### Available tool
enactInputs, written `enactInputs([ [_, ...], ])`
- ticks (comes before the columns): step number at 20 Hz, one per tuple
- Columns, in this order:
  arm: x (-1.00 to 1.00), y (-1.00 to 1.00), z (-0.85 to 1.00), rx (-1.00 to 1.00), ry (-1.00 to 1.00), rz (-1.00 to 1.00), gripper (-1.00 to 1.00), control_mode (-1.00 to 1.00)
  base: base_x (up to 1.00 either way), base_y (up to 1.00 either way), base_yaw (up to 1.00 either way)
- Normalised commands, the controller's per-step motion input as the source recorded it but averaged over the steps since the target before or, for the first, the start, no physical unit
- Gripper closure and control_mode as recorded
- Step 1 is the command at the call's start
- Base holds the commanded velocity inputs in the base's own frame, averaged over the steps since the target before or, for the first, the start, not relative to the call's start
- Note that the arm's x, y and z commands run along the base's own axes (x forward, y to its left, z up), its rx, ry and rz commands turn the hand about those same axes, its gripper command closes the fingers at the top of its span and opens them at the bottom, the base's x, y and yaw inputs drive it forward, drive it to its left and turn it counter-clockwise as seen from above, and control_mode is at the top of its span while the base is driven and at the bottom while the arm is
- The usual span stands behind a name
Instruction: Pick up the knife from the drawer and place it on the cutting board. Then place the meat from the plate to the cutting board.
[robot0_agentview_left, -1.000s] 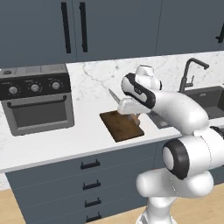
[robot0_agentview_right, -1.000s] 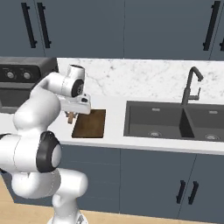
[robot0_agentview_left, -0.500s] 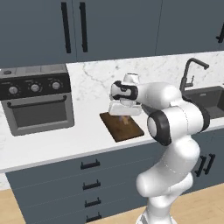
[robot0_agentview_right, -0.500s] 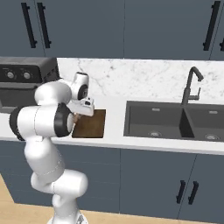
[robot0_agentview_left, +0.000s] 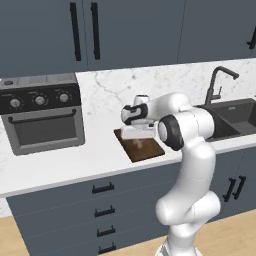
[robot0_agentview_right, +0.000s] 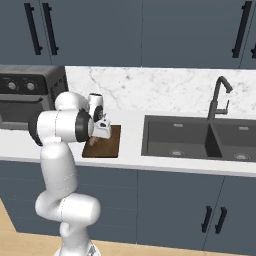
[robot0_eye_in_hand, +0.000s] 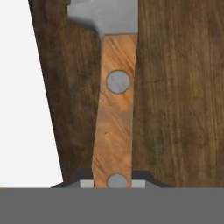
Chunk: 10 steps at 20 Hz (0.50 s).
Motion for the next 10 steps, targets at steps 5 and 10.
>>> enactInputs([
  [5,0.23,0.0,-0.32,-0.09,0.0,0.0,1.0,-1.0,0.0,0.0,0.0],
  [10,0.0,0.09,-0.12,-0.08,0.0,0.0,-1.0,-1.0,0.0,0.0,0.0],
])
